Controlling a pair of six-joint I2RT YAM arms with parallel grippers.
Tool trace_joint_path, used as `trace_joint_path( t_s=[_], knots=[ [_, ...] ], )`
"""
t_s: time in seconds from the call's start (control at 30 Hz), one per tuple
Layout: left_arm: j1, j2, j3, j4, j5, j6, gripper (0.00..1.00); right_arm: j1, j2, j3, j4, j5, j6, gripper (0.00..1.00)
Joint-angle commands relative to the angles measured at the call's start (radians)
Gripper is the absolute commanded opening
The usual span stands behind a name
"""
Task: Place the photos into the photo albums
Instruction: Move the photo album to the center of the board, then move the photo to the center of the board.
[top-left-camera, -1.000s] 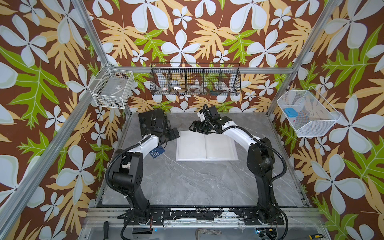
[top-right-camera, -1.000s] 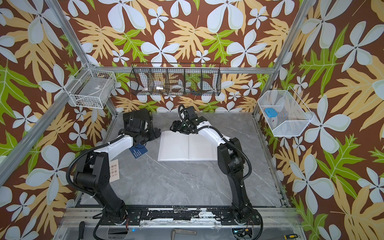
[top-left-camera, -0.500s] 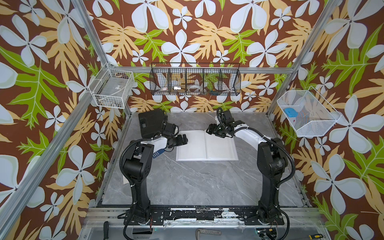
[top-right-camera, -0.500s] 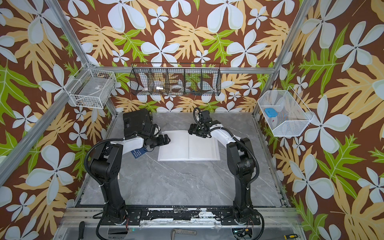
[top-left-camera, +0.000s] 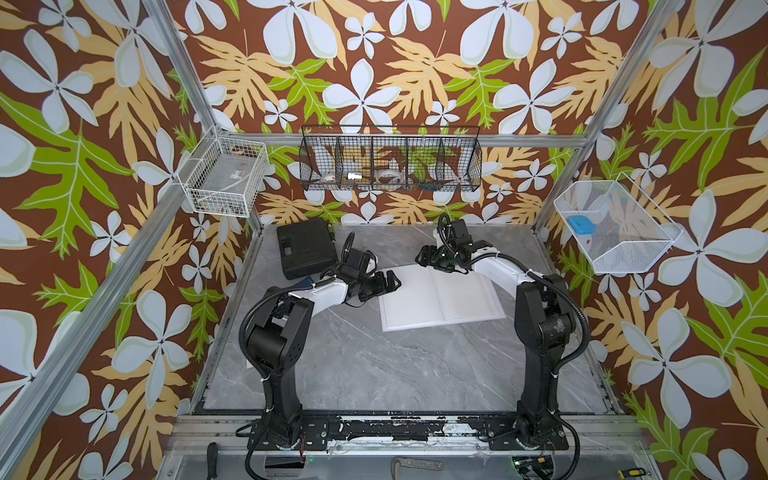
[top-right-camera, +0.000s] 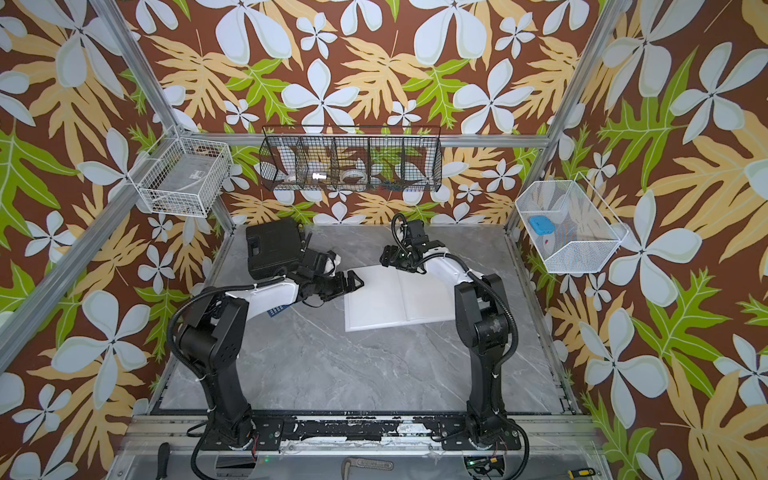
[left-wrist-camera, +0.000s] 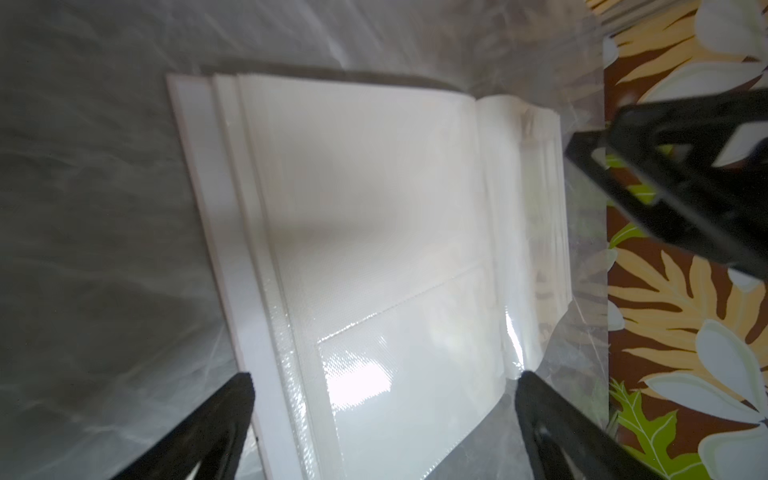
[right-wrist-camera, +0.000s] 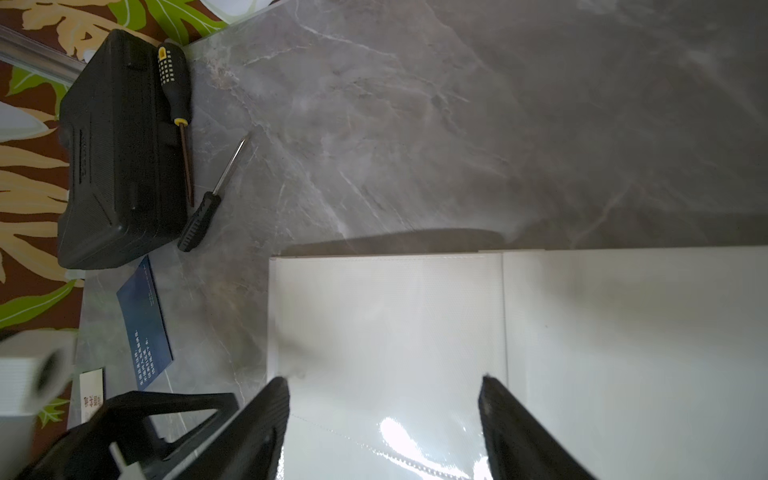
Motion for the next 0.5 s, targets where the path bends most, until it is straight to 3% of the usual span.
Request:
trace_joint_path(
  t_s=[0.0,0.17,0.33,0.47],
  knots=[
    [0.052,-0.071,-0.010,-0.083,-0.138,0.000,1.00,0.013,0.032,0.030,0.035,-0.054,-0.012,0.74],
    [0.214,-0.070,0.053,-0.253,-0.241,0.092,1.00,0.062,0.088,0.089,0.040,-0.071,-0.037,0.74],
    [0.338,-0.017,0.085,-0.259,-0.308,0.160,1.00,0.107,0.104,0.099,0.061,-0.072,-0.046,0.74],
    [0.381,0.060,0.113,-0.264,-0.322,0.191,1.00,0.122,0.086,0.054,0.100,-0.074,-0.034,0.74]
  ],
)
